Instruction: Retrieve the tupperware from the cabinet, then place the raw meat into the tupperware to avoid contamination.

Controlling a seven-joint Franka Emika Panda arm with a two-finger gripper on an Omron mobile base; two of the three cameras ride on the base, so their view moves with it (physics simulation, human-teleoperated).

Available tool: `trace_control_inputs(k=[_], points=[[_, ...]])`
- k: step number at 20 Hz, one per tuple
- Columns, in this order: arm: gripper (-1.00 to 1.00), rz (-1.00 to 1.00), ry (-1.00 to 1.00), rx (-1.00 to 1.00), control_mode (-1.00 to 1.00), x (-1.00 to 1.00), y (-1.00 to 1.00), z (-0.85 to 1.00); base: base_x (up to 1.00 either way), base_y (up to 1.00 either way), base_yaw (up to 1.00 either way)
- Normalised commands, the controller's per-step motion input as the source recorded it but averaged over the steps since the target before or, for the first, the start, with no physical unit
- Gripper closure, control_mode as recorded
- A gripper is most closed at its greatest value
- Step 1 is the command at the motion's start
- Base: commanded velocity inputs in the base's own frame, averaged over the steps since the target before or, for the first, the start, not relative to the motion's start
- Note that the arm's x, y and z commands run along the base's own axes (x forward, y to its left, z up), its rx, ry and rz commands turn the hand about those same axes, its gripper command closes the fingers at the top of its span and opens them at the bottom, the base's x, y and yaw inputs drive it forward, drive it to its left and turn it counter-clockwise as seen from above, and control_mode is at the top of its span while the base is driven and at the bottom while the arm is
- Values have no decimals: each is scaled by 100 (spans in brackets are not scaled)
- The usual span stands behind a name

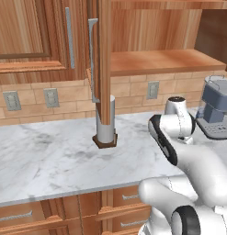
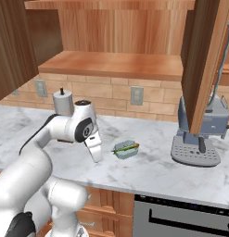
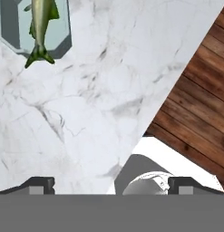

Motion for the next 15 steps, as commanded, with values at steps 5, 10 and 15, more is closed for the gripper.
trace_control_inputs(k=[5, 10, 15], points=[[-100, 6, 0, 0, -100, 0, 48, 52, 0, 0, 0], [-100, 8, 0, -2, -100, -17, 61, 24, 0, 0, 0], [-100, 8, -6, 0, -100, -58, 41, 16, 0, 0, 0]])
